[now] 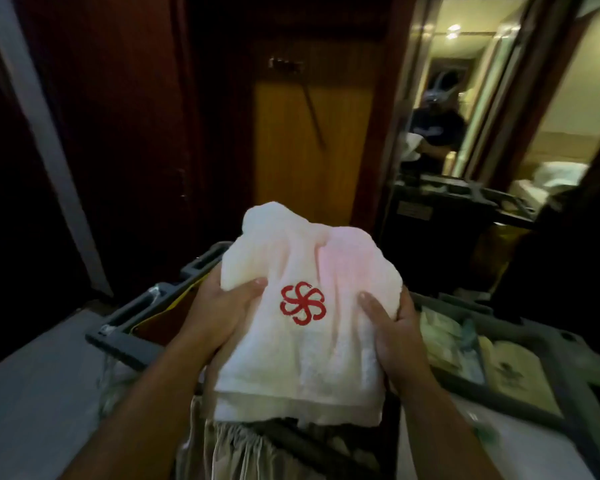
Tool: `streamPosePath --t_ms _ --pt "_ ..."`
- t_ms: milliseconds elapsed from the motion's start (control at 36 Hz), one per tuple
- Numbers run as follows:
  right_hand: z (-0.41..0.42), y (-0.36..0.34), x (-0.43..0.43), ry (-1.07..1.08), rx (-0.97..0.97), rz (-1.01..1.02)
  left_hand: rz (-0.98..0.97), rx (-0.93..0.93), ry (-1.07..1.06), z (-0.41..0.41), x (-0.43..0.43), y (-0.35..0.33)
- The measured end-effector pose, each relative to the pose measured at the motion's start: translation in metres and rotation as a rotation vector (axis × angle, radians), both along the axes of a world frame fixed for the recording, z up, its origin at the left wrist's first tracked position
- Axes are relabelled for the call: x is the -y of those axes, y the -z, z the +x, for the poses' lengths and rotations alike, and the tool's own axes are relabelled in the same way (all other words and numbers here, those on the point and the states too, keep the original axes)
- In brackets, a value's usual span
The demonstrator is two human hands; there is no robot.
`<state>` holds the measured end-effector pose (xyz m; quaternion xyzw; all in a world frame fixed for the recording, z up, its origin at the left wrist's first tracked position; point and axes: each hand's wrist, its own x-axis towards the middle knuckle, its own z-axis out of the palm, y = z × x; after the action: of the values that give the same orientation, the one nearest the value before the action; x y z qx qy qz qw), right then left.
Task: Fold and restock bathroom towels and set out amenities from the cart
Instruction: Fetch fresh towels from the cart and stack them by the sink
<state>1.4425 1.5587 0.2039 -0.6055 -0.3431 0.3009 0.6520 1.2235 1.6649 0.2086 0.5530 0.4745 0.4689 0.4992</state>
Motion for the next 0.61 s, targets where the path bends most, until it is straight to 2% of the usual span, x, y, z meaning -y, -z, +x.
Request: streamPosePath --t_ms 194,333,500,611 --pt "0.014 0.016 -0.137 -0.184 -0.032 -0.096 -0.063 -0.044 -0.097 -0.004 -0.125 -0.003" --pt "-0.014 0.042 -0.221 -0.293 -0.066 -0.173 -0.054 -0.179 -0.074 -0.036 -0.220 0.006" --pt "-0.067 0.083 -0.296 -0.328 -0.143 -0.373 0.002 -0.474 0.025 -0.068 -0.313 0.039" --pt "-0.103 0.124 -0.328 -0.321 -0.116 -0.562 -0.020 -0.636 0.090 -0.087 -0.361 0.099"
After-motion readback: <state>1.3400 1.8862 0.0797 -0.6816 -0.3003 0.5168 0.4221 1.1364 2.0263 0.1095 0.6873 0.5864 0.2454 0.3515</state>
